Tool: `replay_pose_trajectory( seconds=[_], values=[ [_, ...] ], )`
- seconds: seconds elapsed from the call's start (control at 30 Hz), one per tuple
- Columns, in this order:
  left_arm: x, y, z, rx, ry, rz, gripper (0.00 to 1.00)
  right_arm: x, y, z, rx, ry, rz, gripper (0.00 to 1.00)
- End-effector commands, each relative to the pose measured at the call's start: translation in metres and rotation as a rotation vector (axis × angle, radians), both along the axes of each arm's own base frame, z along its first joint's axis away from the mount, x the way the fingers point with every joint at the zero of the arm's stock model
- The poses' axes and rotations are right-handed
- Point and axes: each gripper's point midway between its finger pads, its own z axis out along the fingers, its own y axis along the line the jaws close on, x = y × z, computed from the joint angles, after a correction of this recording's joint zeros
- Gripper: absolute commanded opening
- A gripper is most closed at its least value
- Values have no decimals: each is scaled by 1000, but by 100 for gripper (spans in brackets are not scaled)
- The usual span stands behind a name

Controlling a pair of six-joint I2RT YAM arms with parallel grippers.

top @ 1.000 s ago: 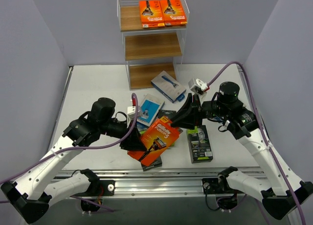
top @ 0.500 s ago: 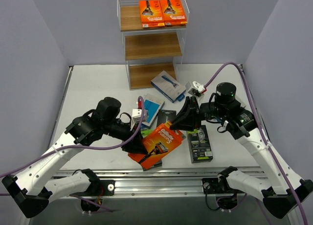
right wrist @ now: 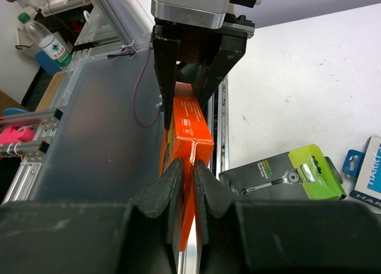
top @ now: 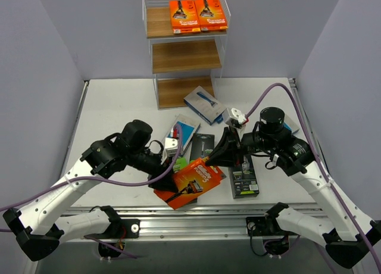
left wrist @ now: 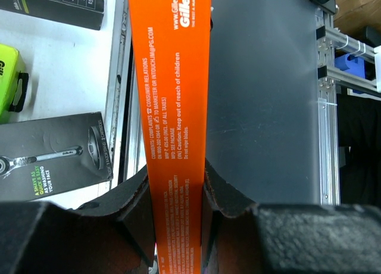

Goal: Place and organize the shaving razors onto the shelf
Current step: Pass the shaving razor from the left arm to the right

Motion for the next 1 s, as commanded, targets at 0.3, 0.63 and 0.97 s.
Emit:
replay_pose_trajectory(
  seconds=[0.3,0.63,0.97],
  values=[
    [10,-6,35,-74,-126,-16,2,-14,1,-14,-23,8,29,3],
    [15,-4,37,-62,-169,-9,2,-17,4,-21,-38,20,40,0],
    [42,-1,10,0,-228,135,18,4,14,-26,-61,24,-39,0]
  ],
)
